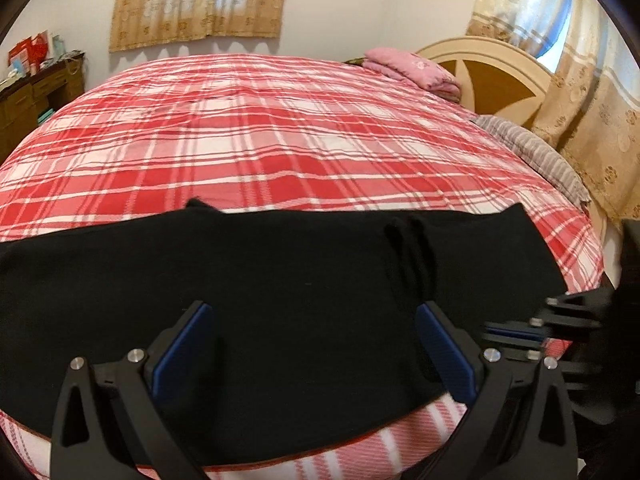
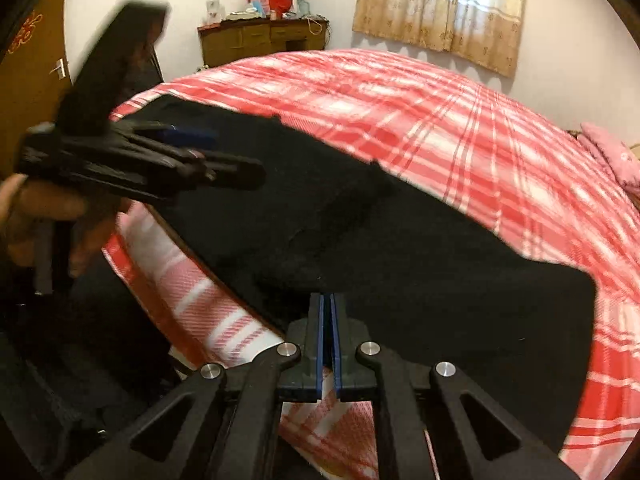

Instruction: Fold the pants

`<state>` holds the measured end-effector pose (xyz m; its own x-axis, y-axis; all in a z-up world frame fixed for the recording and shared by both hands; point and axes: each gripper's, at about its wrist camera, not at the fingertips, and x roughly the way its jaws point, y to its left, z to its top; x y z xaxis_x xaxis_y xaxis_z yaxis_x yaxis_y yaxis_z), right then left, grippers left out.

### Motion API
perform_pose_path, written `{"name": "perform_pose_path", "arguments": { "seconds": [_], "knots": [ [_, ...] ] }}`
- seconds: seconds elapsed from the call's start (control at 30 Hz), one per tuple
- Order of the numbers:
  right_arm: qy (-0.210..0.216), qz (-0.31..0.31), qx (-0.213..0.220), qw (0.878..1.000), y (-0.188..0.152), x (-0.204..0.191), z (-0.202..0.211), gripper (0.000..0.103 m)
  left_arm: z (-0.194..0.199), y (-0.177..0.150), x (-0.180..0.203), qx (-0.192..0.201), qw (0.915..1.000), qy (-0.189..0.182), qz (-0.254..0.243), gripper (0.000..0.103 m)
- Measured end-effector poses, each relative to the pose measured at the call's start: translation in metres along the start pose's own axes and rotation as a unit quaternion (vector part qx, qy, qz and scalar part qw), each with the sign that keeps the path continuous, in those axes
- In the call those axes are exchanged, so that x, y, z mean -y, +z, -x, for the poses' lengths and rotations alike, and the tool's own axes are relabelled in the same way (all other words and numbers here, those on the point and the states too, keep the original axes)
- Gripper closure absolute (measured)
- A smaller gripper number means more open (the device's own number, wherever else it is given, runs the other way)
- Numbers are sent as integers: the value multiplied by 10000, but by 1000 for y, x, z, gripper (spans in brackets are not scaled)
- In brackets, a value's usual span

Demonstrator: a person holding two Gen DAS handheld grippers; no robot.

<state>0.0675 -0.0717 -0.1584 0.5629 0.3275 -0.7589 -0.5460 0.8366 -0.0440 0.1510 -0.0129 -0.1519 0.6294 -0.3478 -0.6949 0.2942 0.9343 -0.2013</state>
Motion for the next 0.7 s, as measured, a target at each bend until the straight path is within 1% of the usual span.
{"name": "perform_pose_path", "arguments": {
  "seconds": [0.03, 0.07, 0.1, 0.13, 0.2, 0.27, 0.33, 0.37, 0.4, 0.43, 0.47, 0.5, 0.53, 0.57, 0.6, 0.67, 0.7],
  "knots": [
    [74, -113, 13, 9999, 0, 4, 1, 95, 0, 0, 5, -25, 9999, -87, -54, 0],
    [113, -179, 15, 9998, 2, 8, 6, 83, 0, 0, 10, -33, 9997, -196, -110, 0],
    [125, -210, 29, 9997, 3, 11, 11, 73, 0, 0, 13, -40, 9995, -272, -154, 0],
    [145, -267, 98, 9995, 4, 16, 19, 58, -2, 1, 18, -58, 9992, -340, -205, 0],
    [242, -414, 323, 9983, 0, 27, 39, 56, -6, 4, 29, -108, 9983, -476, -314, 0],
    [209, -530, 507, 9971, -6, 37, 53, 56, -13, 8, 41, -154, 9969, -667, -399, 1],
    [-21, -759, 779, 9941, -16, 52, 64, 56, -21, 12, 51, -200, 9954, -813, -467, 10],
    [-73, -866, 845, 9926, -18, 58, 66, 56, -27, 13, 56, -272, 9944, -892, -503, 19],
    [-161, -1127, 955, 9889, -23, 70, 68, 55, -34, 15, 59, -385, 9935, -939, -523, 27],
    [-246, -1356, 1039, 9850, -25, 80, 70, 55, -41, 15, 61, -497, 9929, -955, -509, 31],
    [-349, -1598, 1103, 9803, -26, 91, 70, 55, -49, 16, 61, -629, 9923, -968, -451, 40],
    [-416, -1800, 1140, 9762, -28, 99, 71, 55, -52, 16, 62, -635, 9926, -947, -414, 40],
    [-420, -2025, 1192, 9711, -31, 108, 72, 55, -52, 18, 63, -557, 9931, -941, -424, 41],
    [-404, -2185, 1245, 9670, -34, 114, 72, 55, -52, 19, 64, -565, 9927, -970, -444, 51],
    [-430, -2306, 1277, 9637, -35, 119, 73, 54, -52, 19, 65, -589, 9924, -987, -449, 67],
    [-525, -2518, 1328, 9572, -39, 126, 73, 49, -49, 20, 63, -613, 9927, -952, -421, 83],
    [-533, -2568, 1359, 9554, -40, 128, 74, 49, -48, 21, 61, -609, 9923, -1004, -394, 88]
  ]
}}
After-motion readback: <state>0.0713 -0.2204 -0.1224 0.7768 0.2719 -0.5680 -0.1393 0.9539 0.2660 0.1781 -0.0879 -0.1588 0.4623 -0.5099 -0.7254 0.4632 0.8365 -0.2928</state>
